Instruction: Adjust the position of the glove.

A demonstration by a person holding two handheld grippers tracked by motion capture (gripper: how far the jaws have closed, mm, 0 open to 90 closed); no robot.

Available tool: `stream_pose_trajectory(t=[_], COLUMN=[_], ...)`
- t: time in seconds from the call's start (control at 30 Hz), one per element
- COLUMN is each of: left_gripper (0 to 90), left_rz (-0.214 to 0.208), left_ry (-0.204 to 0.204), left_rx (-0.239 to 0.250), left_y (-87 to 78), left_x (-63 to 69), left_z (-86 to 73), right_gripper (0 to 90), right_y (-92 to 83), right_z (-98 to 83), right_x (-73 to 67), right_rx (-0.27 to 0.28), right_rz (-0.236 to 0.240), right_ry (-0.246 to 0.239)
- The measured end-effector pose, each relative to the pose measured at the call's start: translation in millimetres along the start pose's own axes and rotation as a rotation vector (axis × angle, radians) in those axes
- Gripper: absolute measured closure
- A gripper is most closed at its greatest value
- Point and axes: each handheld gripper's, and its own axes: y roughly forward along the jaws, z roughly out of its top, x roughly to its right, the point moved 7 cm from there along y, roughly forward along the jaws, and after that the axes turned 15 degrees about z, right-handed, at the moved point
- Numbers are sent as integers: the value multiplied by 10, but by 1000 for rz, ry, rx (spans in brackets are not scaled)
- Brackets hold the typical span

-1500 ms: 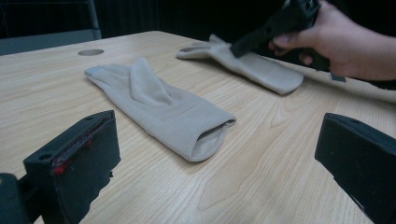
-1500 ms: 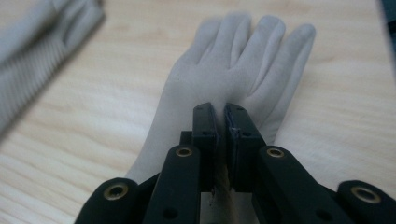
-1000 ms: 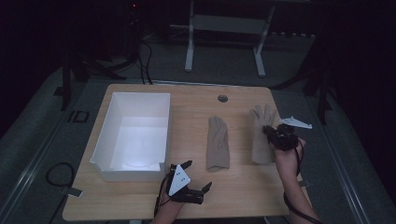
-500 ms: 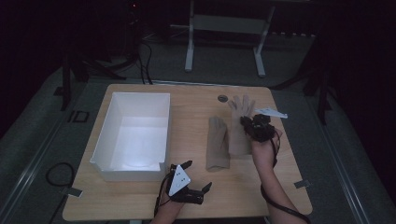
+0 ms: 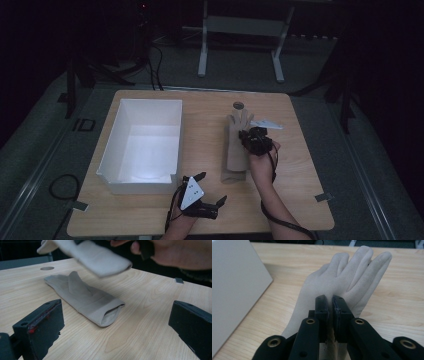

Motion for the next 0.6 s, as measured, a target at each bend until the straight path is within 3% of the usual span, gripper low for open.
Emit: stream_pose_trajectory(t=[0.4,0.6], left_gripper=[3,3], left_rz=[-4,-3], left_ry=[-2,1], left_rx=[4,3], left_y=[0,0], left_x=[8,9], left_z=[2,1], right_gripper=[833,819], right_y=[324,415], right_z=[-328,-452], right_x=[103,121], right_rx=[-72,-91], right_rz=[-40,-12], right_ry=[41,79])
